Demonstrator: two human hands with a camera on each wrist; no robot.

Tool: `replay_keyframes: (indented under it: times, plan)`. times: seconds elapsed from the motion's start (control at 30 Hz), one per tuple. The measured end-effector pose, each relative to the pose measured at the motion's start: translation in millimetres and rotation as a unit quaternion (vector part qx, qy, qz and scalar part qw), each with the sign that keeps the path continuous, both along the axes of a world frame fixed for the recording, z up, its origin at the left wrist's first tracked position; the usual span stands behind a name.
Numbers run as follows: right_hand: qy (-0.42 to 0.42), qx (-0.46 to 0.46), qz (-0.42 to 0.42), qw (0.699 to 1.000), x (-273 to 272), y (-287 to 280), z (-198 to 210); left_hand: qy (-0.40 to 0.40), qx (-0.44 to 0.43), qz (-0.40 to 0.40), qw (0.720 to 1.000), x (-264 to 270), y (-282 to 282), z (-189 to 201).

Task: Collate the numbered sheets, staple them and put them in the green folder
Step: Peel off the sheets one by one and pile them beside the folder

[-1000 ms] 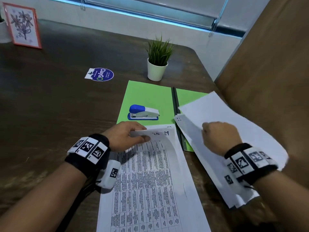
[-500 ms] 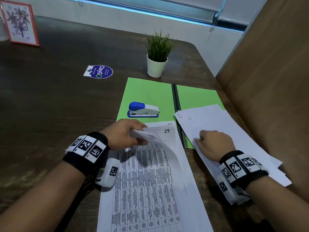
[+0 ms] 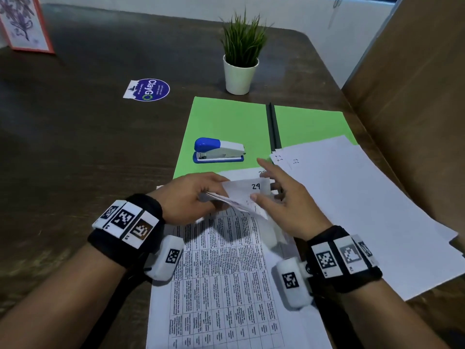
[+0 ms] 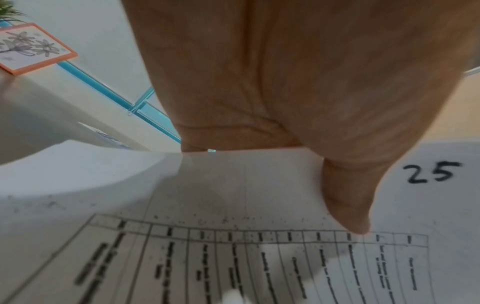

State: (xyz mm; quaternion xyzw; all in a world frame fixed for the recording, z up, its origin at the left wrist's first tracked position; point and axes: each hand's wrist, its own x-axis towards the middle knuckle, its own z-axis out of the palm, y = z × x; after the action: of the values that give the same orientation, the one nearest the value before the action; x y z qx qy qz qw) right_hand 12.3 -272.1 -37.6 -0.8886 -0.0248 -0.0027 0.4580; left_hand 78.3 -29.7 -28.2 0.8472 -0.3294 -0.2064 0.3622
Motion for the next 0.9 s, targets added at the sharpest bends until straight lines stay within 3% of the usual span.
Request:
replay_keyframes:
  times: [0.3, 0.67, 0.83, 0.9]
  plan:
    - [-0.054, -0.225, 0.075, 0.970, -2.4, -9.5, 7.5, -0.003, 0.003, -0.001, 1.000, -4.6, -3.0, 9.4]
    - [-0.020, -0.131, 0.069, 0.989, -12.7, -20.6, 3.7, -0.005, -0.010, 0.037, 0.999, -2.4, 0.5, 2.5]
    - [-0.063, -0.099, 0.033, 0.993, -11.4, -13.4, 1.3, -0.020, -0.054, 0.040, 0.998, -1.7, 1.5, 2.6]
    - [-0.041, -0.076, 0.036, 0.996, -11.0, -13.1, 0.7, -0.006, -0.073, 0.046, 0.996, -1.7, 1.6, 3.1]
